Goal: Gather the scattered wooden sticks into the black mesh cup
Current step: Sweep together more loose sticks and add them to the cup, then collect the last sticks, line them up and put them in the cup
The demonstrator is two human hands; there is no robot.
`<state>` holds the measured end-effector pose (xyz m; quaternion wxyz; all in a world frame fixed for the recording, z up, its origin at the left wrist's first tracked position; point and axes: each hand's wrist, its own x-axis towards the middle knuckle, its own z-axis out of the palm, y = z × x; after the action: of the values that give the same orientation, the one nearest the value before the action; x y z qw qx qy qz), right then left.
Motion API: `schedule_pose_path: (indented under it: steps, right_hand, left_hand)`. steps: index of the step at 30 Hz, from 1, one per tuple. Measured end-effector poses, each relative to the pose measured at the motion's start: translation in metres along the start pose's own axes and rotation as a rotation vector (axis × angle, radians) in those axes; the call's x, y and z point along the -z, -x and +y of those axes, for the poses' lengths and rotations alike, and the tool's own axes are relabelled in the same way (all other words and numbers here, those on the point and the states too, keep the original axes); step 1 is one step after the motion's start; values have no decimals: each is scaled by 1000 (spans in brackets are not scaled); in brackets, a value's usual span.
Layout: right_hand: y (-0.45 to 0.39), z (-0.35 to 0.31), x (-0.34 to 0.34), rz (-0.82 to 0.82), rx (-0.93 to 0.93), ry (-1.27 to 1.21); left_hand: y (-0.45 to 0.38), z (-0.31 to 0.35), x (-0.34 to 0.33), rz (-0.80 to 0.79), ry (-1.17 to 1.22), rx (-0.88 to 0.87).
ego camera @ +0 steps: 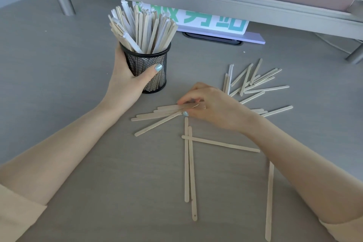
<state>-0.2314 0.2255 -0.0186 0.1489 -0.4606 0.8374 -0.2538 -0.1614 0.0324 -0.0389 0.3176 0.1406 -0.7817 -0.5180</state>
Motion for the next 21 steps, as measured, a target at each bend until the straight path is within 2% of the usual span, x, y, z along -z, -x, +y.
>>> schedule_pose_path:
  steps: [4, 8, 11, 16, 21]
  right_hand:
    - [12, -1, 1, 30, 98, 33]
    - [36, 2, 7, -54, 223, 77]
    - [52, 10, 8, -124, 297, 137]
    - [50, 7, -4, -182, 382, 170]
    - [41, 5, -11, -37, 432, 179]
  left_hand:
    - [12, 1, 0, -53, -33, 83]
    - [30, 2, 9, 68, -70, 259]
    - [44, 4, 16, 85, -128, 251]
    - [56, 14, 9, -215, -241, 118]
    - [62, 25, -4, -499, -328, 80]
